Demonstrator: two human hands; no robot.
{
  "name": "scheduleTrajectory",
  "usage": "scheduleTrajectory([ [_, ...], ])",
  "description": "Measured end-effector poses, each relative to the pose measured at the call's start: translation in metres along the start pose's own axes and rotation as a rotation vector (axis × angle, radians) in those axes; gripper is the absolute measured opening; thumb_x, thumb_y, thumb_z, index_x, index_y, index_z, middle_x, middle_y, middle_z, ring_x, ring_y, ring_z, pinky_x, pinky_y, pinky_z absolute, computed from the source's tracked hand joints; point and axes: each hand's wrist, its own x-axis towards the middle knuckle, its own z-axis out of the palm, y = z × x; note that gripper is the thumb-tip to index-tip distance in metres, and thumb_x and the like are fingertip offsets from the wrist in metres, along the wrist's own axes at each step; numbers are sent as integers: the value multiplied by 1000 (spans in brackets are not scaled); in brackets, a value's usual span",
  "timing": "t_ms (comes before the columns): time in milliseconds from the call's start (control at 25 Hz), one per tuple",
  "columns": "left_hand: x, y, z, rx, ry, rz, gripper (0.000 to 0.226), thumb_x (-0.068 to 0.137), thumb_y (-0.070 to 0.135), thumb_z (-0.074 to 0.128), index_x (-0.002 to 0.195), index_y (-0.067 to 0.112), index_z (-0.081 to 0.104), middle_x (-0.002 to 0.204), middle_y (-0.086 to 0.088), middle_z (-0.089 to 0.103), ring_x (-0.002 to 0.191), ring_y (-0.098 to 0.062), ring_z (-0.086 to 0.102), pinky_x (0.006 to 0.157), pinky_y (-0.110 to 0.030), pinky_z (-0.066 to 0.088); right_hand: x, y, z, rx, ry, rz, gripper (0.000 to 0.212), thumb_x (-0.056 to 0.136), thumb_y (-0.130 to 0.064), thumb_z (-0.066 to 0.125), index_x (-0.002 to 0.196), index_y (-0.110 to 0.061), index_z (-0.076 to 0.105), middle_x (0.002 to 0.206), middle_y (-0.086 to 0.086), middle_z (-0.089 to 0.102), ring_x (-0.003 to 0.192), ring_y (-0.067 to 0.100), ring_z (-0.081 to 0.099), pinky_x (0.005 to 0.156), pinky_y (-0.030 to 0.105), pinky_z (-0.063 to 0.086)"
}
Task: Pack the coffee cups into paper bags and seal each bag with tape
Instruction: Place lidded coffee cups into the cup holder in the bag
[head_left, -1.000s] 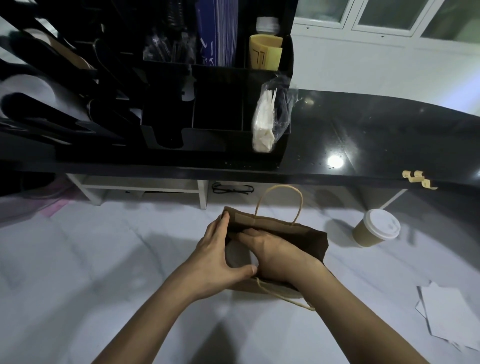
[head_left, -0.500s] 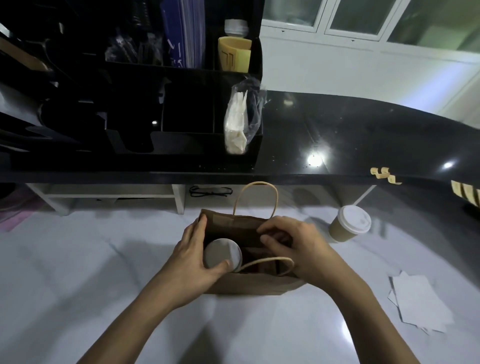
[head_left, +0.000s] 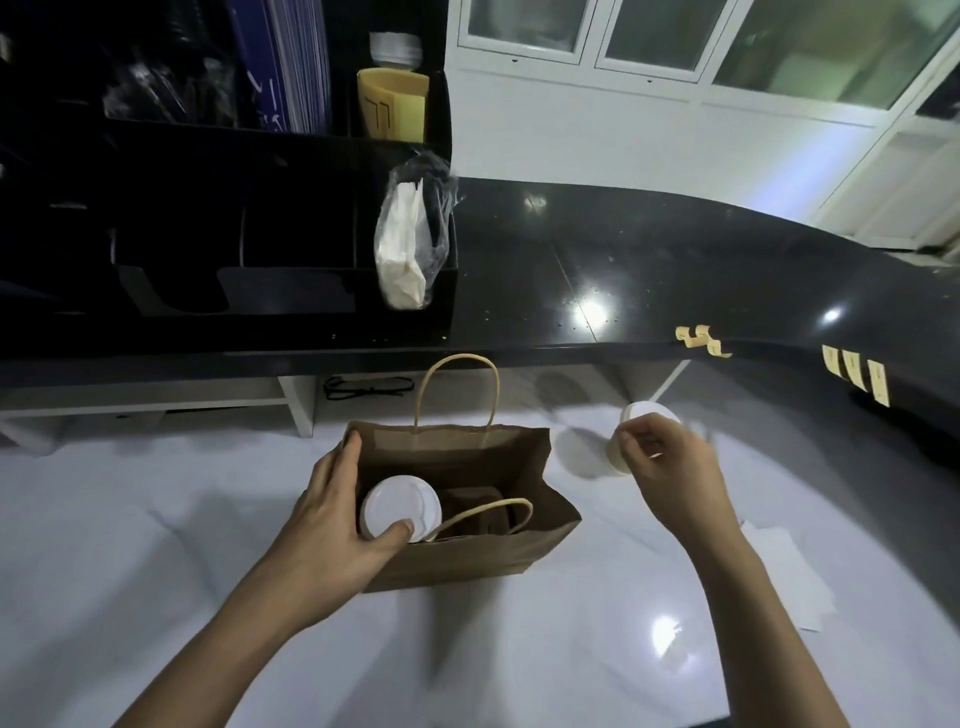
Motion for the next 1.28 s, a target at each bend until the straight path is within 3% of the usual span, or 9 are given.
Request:
scheduleTrajectory([
  [80, 0, 1, 0, 9, 0, -1, 107, 88, 48, 69, 159, 33, -9, 164, 18, 1, 151, -13, 15, 117, -33, 27, 12, 18, 5, -65, 39, 65, 8, 93, -22, 67, 99, -23, 71, 96, -2, 69, 87, 17, 65, 71, 28, 45],
  [320, -3, -2, 0, 4, 5, 2, 109, 86, 48, 71, 158, 37, -11, 162, 22, 0, 150, -9, 15, 114, -27, 26, 42, 56, 23, -221, 37, 201, 53, 86, -36, 74, 133, -18, 57, 132, 15, 54, 118, 37, 52, 99, 48, 47],
  [600, -6, -1, 0, -1, 5, 8, 107, 88, 46, 70, 157, 39, -12, 161, 26, -2, 148, -2, 13, 105, -17, 22, 62, 69, 37, -285, 29, 278, 89, 78, -52, 79, 147, -15, 39, 143, 19, 47, 128, 44, 46, 105, 53, 40],
  [920, -6, 0, -3, 8, -8, 6, 107, 88, 48, 69, 157, 39, -12, 163, 24, -5, 150, -4, 12, 107, -18, 23, 63, 74, 47, -295, 13, 296, 74, 85, -37, 73, 148, -16, 40, 132, 25, 46, 121, 47, 46, 104, 52, 38],
  [1120, -4, -1, -3, 13, -24, 13, 108, 88, 49, 69, 157, 38, -13, 164, 23, -6, 151, -6, 11, 111, -22, 23, 64, 74, 40, -262, -44, 383, 80, 84, -45, 76, 149, -15, 41, 140, 19, 35, 132, 42, 34, 110, 50, 35],
  [1280, -4, -4, -4, 8, -25, 21, 108, 87, 50, 69, 157, 39, -13, 163, 24, -7, 151, -6, 9, 112, -23, 24, 57, 68, 37, -342, -58, 371, 83, 77, -50, 80, 142, -12, 45, 137, 19, 45, 130, 42, 42, 107, 51, 35],
])
